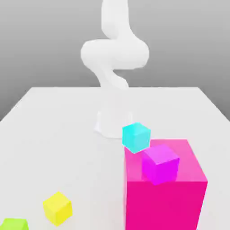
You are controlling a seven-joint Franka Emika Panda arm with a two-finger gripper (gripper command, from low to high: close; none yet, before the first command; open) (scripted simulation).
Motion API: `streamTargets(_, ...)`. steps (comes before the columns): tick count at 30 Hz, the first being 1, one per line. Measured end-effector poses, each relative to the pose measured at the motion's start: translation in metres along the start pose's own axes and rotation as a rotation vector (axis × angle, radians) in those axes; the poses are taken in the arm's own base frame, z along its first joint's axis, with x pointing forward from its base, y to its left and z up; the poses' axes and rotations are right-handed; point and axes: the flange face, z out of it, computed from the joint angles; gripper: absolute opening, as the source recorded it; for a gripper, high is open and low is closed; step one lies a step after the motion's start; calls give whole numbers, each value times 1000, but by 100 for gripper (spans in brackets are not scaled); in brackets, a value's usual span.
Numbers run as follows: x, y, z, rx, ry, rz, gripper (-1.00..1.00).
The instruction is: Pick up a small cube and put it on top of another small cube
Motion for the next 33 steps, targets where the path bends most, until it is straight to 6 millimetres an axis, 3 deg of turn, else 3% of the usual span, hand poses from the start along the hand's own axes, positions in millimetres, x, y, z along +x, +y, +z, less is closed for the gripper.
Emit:
streamTargets(6, 23, 12, 103, -202, 17, 230, 0)
streamTargets(13, 45, 58, 218, -400, 31, 499, 0)
streamTargets(21, 59, 148, 336, -590, 39, 837, 0)
streamTargets(27, 47, 217, 410, -701, 22, 1091, 0)
streamTargets(33, 28, 289, 469, -795, 0, 1372, 0)
